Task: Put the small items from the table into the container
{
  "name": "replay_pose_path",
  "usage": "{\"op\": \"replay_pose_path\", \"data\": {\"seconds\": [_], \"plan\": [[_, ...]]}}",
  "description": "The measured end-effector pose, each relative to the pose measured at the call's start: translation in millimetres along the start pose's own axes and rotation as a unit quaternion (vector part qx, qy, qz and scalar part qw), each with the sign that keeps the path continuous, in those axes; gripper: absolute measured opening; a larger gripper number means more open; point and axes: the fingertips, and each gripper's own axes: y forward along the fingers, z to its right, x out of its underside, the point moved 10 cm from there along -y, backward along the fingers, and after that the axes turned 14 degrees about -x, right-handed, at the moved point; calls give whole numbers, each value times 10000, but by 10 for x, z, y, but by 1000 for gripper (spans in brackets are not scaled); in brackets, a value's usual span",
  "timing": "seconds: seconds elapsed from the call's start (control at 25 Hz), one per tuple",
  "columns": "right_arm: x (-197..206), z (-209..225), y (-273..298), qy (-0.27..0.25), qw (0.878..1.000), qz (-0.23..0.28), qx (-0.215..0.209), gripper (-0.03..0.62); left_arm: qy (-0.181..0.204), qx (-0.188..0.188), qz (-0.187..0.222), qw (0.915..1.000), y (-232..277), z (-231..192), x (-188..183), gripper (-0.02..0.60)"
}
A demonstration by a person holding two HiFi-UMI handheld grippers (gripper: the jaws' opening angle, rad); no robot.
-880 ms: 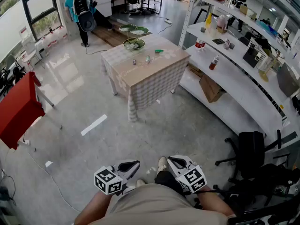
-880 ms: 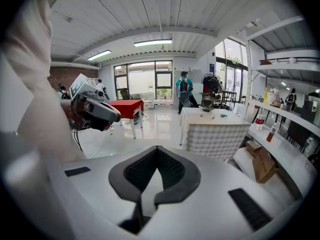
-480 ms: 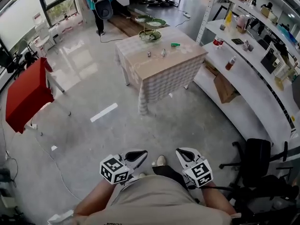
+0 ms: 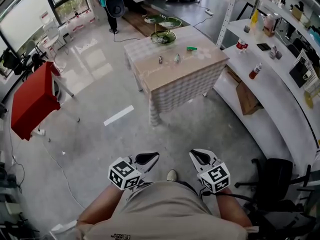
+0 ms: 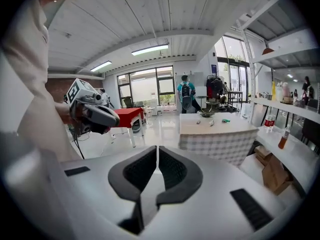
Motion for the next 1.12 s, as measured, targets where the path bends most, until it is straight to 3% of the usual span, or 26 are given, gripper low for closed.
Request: {"op": "replay_pose_path", "data": {"seconds": [0.12,0.24,0.36,0.52,0.8,0.96,1.04,1.12], "plan": [[11,348,-19,11,10000,5,-3,50,214,-21,-31,9998,316,39,-149,9],[19,612,70,159,9999,-64,-2,124,94,-38,-32,9999,498,-26,-273,11],[11,831,227,300,9995,-105,58,124,-7,-102,-101,9999,627,-231,-335,11],[-69,1224,516,423,9988,-157,209,128,-168,-83,-112,9998,899,-645,-420,19],[-536,1898,1126,430,9966,-310,631,137,-101,336,-242,9991,1474,-1534,-839,69],[-846,2258,1564,475,9954,-341,755,137,119,433,-155,9989,1627,-2066,-1188,49],[-970,2417,1794,457,9949,-351,832,137,76,476,-102,9988,1658,-2342,-1279,9],[-1078,2596,2025,343,9944,-390,925,137,-5,538,-83,9985,1693,-2605,-1342,8]]}}
